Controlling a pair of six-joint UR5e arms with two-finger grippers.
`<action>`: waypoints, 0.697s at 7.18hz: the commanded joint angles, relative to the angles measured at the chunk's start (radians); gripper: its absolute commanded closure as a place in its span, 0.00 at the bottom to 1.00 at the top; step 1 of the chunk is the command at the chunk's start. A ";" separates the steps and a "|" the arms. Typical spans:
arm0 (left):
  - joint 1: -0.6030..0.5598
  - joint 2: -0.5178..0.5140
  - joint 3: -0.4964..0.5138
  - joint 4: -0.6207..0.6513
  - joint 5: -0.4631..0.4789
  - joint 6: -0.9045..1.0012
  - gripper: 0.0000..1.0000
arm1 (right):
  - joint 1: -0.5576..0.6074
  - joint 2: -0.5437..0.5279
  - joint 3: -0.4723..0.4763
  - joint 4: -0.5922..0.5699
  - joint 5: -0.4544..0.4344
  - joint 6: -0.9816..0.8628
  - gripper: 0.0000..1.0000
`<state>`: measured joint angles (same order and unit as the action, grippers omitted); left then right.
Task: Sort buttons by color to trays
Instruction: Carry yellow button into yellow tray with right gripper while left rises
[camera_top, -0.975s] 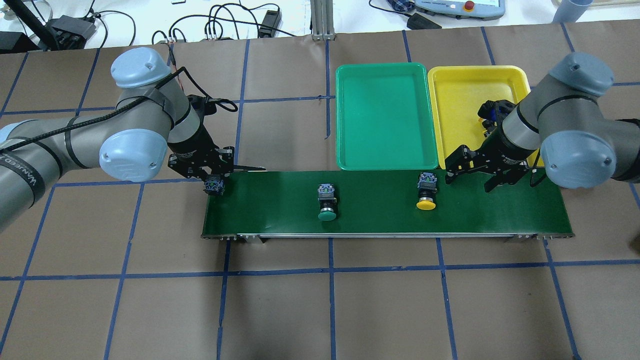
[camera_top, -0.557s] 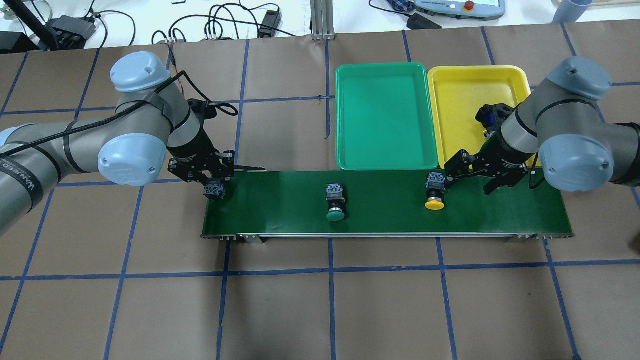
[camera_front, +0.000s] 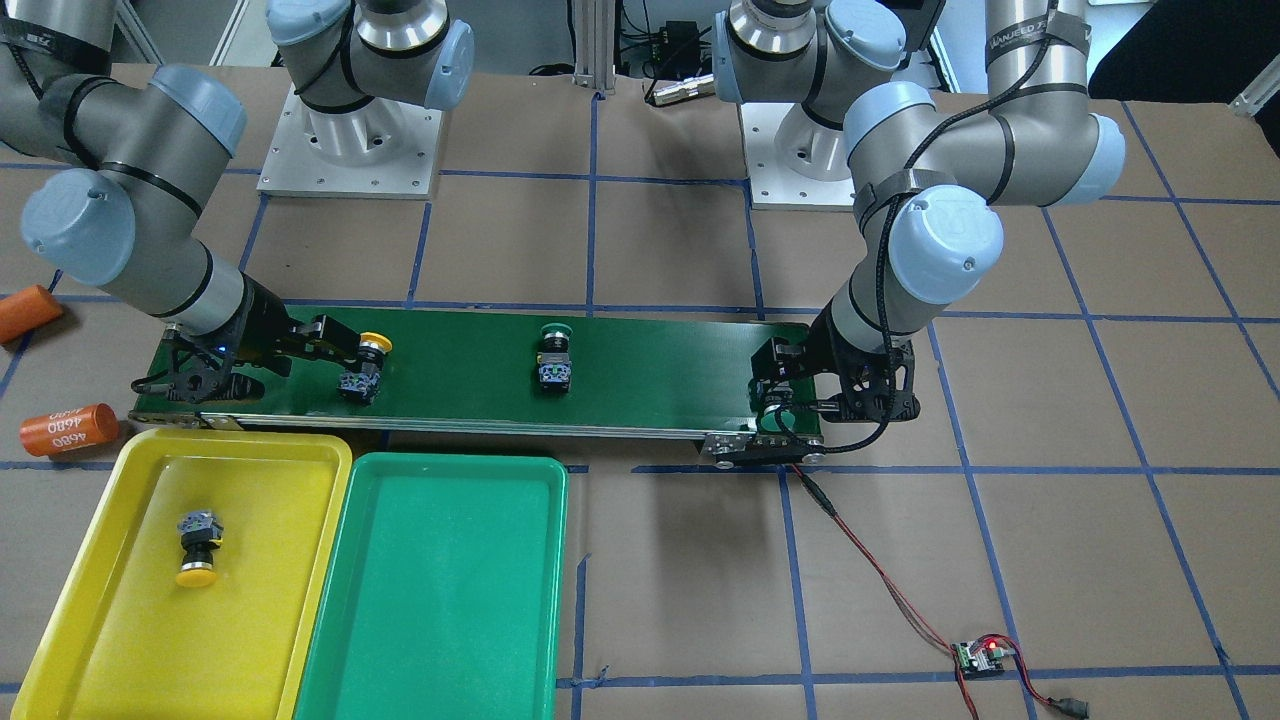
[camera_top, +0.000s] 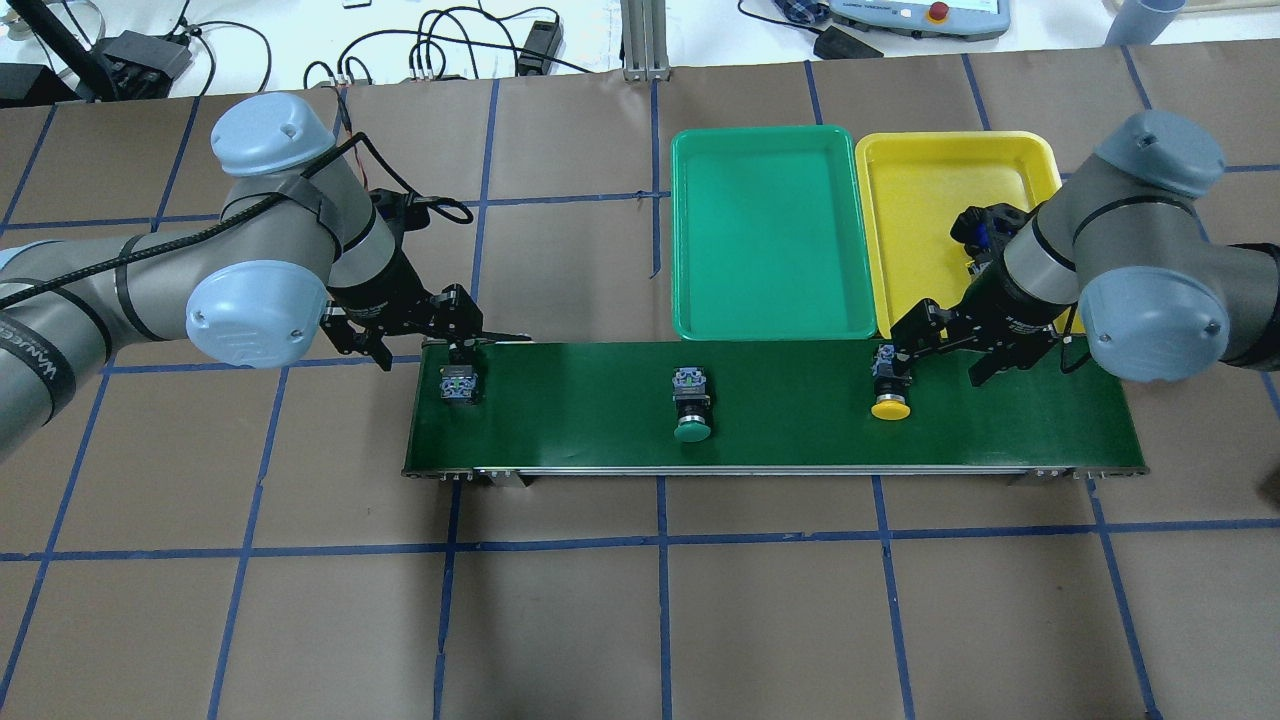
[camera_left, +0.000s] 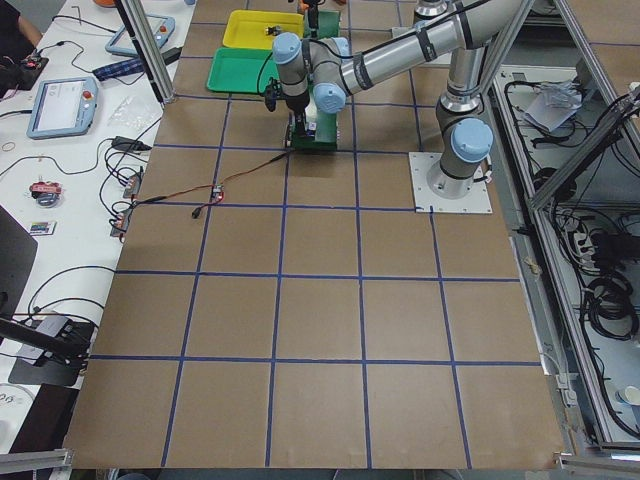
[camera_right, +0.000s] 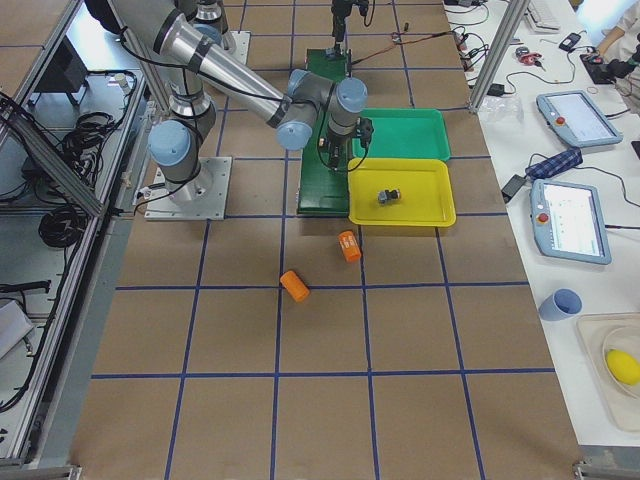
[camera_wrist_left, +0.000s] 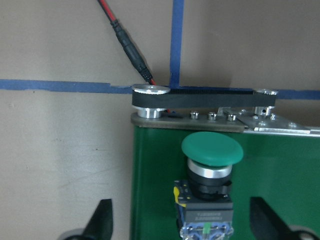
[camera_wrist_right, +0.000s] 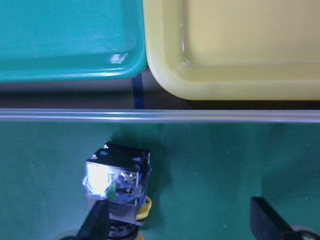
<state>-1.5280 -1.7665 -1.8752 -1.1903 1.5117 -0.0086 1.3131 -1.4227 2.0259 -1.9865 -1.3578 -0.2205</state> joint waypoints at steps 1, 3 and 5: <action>0.006 0.039 0.116 -0.125 0.007 0.004 0.00 | 0.000 0.001 -0.001 0.000 0.002 0.004 0.00; 0.025 0.108 0.278 -0.366 0.036 0.006 0.00 | 0.000 0.001 0.000 0.001 0.000 0.013 0.00; 0.023 0.197 0.323 -0.439 0.036 0.004 0.00 | 0.000 0.021 -0.006 0.000 -0.006 0.012 0.44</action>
<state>-1.5052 -1.6229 -1.5871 -1.5774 1.5458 -0.0035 1.3131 -1.4119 2.0246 -1.9848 -1.3595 -0.2080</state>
